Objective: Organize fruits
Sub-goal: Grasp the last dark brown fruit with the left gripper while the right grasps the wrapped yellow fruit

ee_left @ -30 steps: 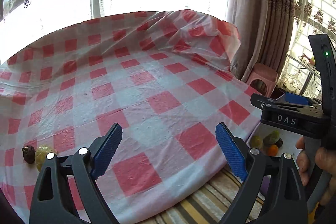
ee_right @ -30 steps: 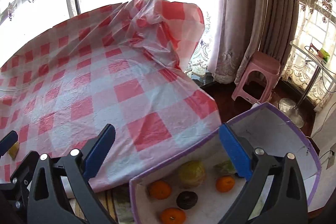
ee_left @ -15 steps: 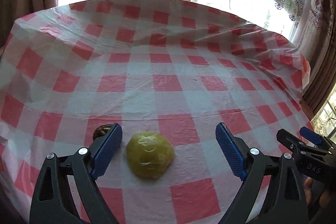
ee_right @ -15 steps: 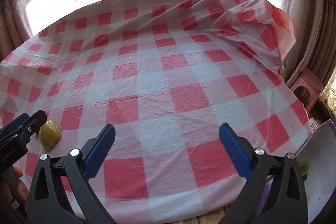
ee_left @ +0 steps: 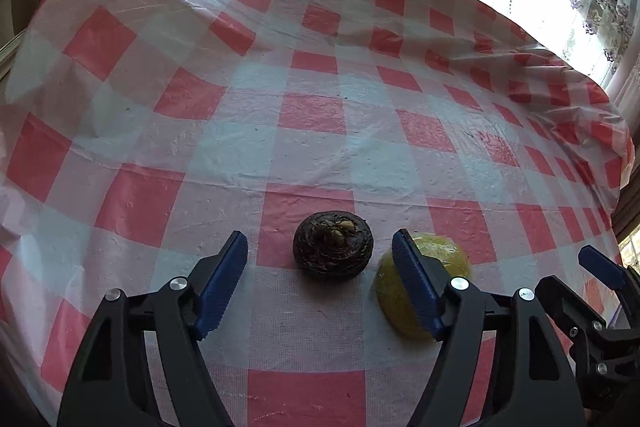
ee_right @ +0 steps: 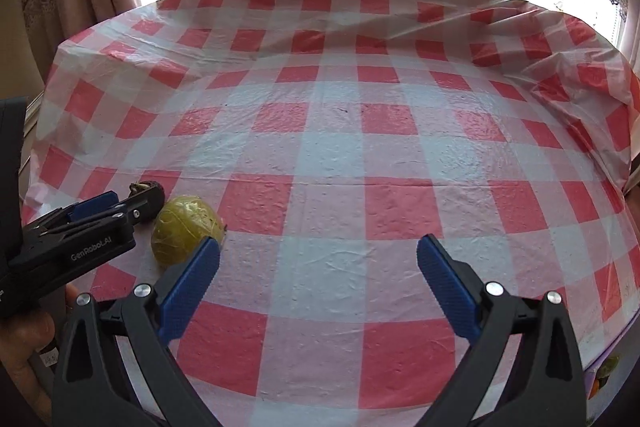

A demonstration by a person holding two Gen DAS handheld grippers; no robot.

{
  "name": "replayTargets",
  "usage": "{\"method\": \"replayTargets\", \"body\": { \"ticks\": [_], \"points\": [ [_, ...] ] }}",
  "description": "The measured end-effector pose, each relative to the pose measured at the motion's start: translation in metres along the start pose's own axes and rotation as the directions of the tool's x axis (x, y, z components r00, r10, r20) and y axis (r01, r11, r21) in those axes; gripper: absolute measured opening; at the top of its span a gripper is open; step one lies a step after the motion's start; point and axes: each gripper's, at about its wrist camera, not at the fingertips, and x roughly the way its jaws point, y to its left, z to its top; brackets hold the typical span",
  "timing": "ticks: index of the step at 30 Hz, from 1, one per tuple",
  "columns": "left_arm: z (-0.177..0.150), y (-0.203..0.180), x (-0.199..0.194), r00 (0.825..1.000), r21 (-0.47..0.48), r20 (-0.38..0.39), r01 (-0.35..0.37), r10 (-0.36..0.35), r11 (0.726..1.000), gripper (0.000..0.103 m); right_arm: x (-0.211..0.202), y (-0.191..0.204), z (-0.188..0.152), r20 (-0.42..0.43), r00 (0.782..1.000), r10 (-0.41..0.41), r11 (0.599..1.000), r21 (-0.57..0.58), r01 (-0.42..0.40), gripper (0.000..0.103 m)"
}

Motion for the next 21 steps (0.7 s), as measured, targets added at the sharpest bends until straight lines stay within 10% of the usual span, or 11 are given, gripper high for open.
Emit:
{"method": "replayTargets", "body": {
  "ticks": [10,21],
  "points": [
    [-0.002,-0.001,0.000,0.998,0.055,0.010,-0.065,0.065,0.996,0.039,0.018,0.033,0.002,-0.048,0.995,0.087,0.992,-0.087,-0.091,0.099],
    [-0.001,0.030,-0.007,0.993,-0.093,0.052,-0.102,0.107,0.990,0.039,0.033,0.058,0.003,-0.086,0.990,0.115,0.980,-0.151,-0.127,0.099]
  ]
}}
